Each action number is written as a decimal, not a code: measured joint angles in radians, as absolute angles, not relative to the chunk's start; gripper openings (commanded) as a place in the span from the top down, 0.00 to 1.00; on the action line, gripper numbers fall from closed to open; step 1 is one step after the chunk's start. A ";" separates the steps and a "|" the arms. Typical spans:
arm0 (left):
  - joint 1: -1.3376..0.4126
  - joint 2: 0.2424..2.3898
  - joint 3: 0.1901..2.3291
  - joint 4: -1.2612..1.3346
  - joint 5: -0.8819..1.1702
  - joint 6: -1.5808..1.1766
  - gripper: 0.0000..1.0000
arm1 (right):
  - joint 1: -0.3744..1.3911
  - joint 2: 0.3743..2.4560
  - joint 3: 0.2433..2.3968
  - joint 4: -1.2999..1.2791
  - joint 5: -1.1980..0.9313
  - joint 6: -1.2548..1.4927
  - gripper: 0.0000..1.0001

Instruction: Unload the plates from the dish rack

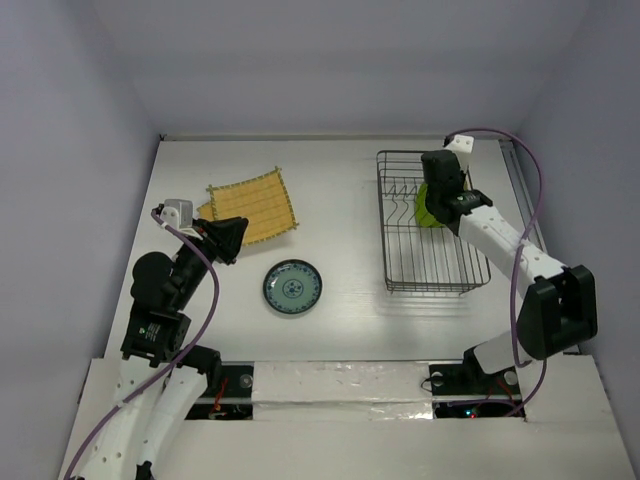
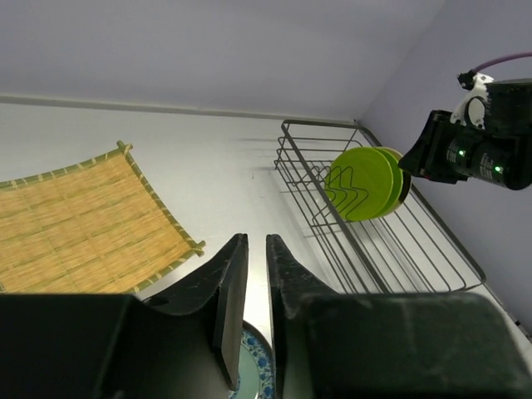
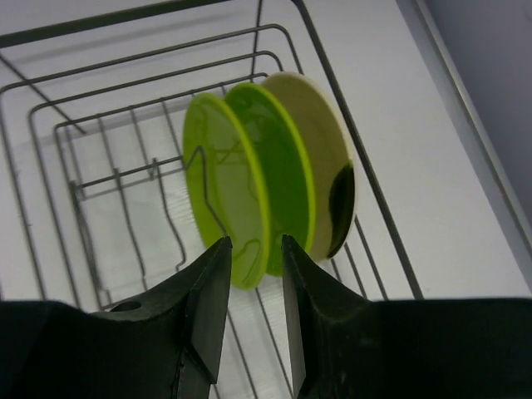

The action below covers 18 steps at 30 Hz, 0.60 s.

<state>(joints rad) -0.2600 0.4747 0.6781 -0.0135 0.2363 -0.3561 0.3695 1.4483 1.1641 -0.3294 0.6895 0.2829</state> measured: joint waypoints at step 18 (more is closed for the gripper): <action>-0.260 0.475 0.678 -0.013 0.258 -0.357 0.79 | 0.281 1.667 1.246 -0.328 0.659 0.237 0.89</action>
<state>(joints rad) -0.2600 0.4751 0.6781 -0.0128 0.2581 -0.3569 0.2810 1.6672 1.2461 -0.3279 0.6586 0.2375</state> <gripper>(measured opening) 0.204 0.155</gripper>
